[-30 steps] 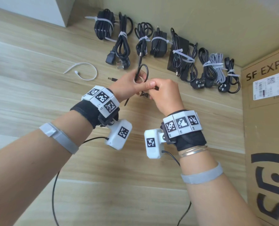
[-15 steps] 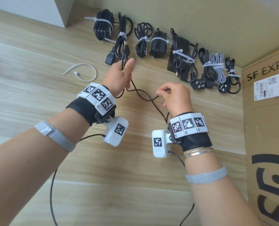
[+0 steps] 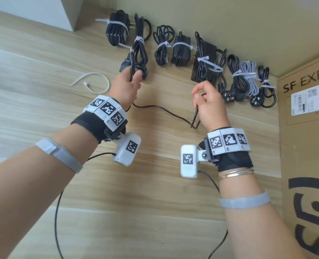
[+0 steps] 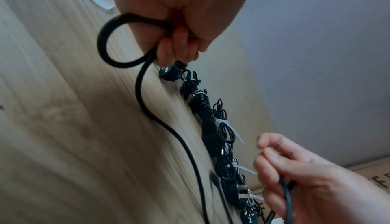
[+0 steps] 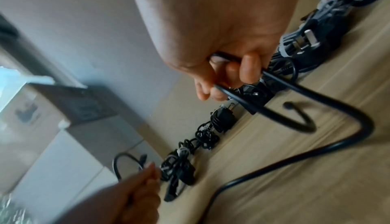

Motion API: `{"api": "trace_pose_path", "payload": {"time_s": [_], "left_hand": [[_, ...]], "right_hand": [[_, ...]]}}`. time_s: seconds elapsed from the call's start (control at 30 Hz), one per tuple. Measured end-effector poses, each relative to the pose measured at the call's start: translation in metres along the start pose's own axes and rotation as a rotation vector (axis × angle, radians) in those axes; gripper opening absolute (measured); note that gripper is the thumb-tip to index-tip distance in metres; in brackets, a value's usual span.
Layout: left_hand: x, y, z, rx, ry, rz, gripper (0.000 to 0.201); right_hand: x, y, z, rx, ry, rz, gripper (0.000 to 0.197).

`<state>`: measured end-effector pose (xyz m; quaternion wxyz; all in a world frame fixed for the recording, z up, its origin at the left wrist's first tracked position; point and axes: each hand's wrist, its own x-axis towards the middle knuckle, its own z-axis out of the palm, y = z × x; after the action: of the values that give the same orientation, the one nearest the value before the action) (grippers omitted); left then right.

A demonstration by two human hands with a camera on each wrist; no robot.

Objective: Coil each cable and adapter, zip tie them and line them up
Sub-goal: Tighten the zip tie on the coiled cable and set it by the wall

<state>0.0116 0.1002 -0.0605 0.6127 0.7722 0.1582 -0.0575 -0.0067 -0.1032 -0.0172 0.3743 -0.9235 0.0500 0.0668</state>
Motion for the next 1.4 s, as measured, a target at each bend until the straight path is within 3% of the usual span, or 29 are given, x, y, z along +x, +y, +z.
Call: {"api": "trace_pose_path", "payload": {"time_s": [0.17,0.37,0.47,0.6,0.7,0.77,0.87,0.97,1.13,1.2,1.3,1.4], "left_hand": [[-0.003,0.009,0.006,-0.167,-0.058,-0.009,0.03],[-0.006,0.017,0.007,-0.242,-0.066,0.045,0.027],[-0.005,0.015,0.005,-0.135,-0.131,0.066,0.02],[-0.011,0.012,0.007,0.171,-0.41,0.05,0.023],[-0.017,0.011,0.01,0.206,-0.581,0.001,0.022],[-0.017,0.011,0.011,0.203,-0.628,-0.01,0.026],[-0.014,0.01,0.013,0.283,-0.549,0.045,0.034],[-0.012,0.008,0.011,0.29,-0.459,0.105,0.035],[-0.01,0.005,0.005,-0.102,-0.385,0.025,0.026],[-0.01,0.006,0.004,-0.183,-0.397,0.062,0.027],[-0.01,0.008,0.004,-0.218,-0.378,0.085,0.027],[-0.008,0.009,0.004,-0.209,-0.312,0.052,0.022]], "right_hand": [[-0.003,-0.006,0.012,-0.314,-0.189,-0.037,0.036],[-0.006,-0.018,0.024,-0.698,-0.426,0.009,0.02],[-0.006,-0.016,0.029,-0.634,-0.415,-0.029,0.012],[-0.004,-0.018,0.024,-0.389,-0.391,-0.041,0.013],[-0.003,-0.022,0.018,-0.309,-0.329,-0.125,0.013],[0.0,-0.023,0.018,-0.301,-0.298,-0.171,0.013],[0.001,-0.023,0.018,-0.332,-0.259,-0.164,0.009],[0.001,-0.02,0.011,-0.381,-0.166,-0.133,0.023],[-0.003,-0.014,0.003,-0.37,-0.256,-0.011,0.052],[-0.004,-0.013,0.003,-0.416,-0.281,-0.025,0.051],[-0.005,-0.011,0.005,-0.5,-0.286,-0.009,0.032],[-0.003,-0.01,0.008,-0.389,-0.161,-0.007,0.032]]}}
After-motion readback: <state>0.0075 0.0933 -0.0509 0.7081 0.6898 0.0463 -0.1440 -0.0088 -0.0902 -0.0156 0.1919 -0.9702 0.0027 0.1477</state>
